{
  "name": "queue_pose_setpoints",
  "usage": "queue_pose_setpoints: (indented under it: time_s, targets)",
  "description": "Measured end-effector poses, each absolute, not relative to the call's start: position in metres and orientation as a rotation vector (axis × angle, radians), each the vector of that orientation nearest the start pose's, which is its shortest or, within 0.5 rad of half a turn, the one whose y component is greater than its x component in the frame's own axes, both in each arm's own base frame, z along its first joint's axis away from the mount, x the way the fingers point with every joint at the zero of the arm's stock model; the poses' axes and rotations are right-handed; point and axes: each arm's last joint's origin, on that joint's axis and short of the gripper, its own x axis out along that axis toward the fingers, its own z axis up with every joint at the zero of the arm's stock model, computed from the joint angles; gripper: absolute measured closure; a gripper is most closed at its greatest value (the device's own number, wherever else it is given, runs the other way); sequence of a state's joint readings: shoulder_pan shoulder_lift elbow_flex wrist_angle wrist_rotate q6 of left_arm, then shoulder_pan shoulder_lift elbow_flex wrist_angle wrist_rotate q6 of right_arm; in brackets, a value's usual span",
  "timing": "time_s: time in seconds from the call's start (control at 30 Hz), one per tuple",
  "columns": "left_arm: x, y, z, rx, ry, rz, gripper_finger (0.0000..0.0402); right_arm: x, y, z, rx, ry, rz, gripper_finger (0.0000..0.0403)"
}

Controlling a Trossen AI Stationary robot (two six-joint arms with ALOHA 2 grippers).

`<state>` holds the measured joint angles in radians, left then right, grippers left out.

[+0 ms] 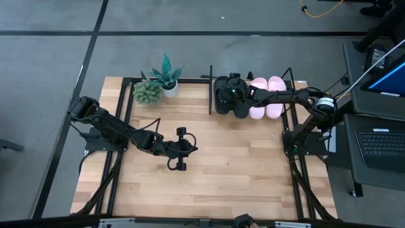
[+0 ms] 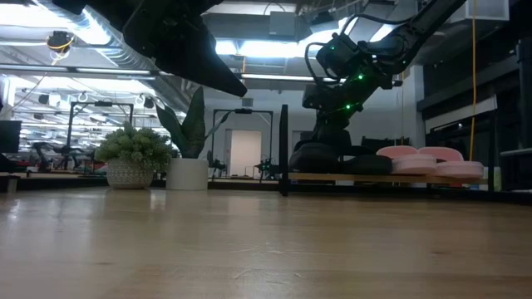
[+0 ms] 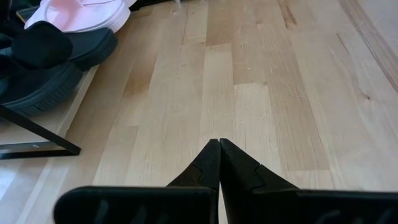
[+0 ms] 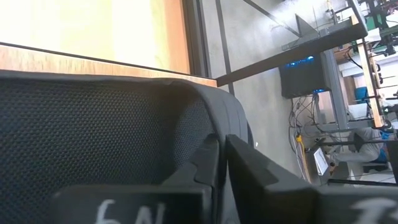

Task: Pick and place slides into the shelf
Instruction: Put the black slide on the shelf, then return to Home Position

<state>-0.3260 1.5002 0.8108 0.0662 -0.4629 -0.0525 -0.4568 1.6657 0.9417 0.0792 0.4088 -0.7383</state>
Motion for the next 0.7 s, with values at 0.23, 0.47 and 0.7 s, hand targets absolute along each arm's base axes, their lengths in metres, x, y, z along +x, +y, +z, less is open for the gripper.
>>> queue_pose_setpoints:
  time_s: [0.23, 0.47, 0.7]
  targets:
    - [0.2925, -0.0851, 0.2022, 0.191, 0.577, 0.148, 0.0401, 0.3037, -0.1613, 0.1918, -0.642, 0.933, -0.528, 0.0353]
    - [0.2924, -0.0852, 0.2021, 0.191, 0.577, 0.147, 0.0401, 0.3038, -0.1611, 0.1917, -0.638, 0.929, -0.524, 0.0311]
    - [0.2925, -0.0851, 0.2022, 0.191, 0.577, 0.148, 0.0401, 0.3045, -0.1600, 0.1920, -0.594, 0.909, -0.543, 0.0260]
